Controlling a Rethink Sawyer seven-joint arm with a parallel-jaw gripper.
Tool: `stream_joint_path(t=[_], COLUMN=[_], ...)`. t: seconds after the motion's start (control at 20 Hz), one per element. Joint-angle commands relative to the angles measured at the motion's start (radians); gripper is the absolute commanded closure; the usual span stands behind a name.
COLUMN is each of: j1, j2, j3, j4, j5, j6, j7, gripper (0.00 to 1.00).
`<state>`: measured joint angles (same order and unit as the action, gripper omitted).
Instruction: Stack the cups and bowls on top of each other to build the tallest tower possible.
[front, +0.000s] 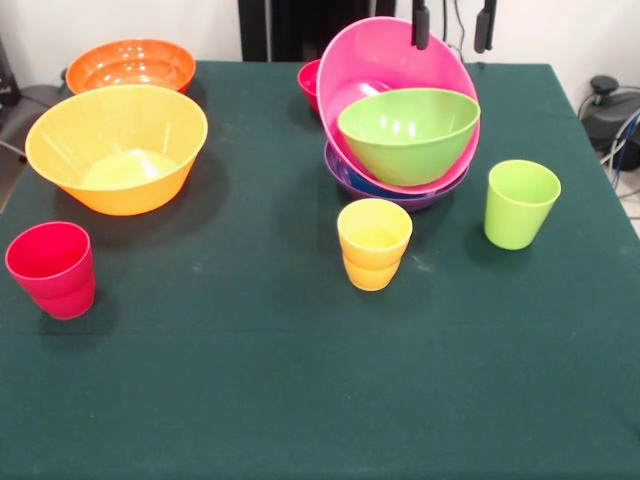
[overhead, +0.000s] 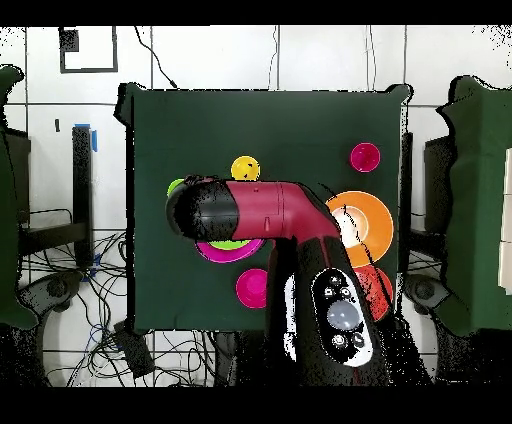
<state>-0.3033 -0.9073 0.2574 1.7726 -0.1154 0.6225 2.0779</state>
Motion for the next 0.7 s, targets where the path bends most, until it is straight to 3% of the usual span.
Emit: stream_joint_path(t=[0.05, 0.7], j1=[-0.005, -0.029], j2=[0.009, 0.003], j3=[0.01, 0.022], j4=[0.083, 0.096], j5=[0.028, 0.047], j6=[-0.036, -0.038], j7=[0.088, 0.061], gripper=[0.0, 0.0])
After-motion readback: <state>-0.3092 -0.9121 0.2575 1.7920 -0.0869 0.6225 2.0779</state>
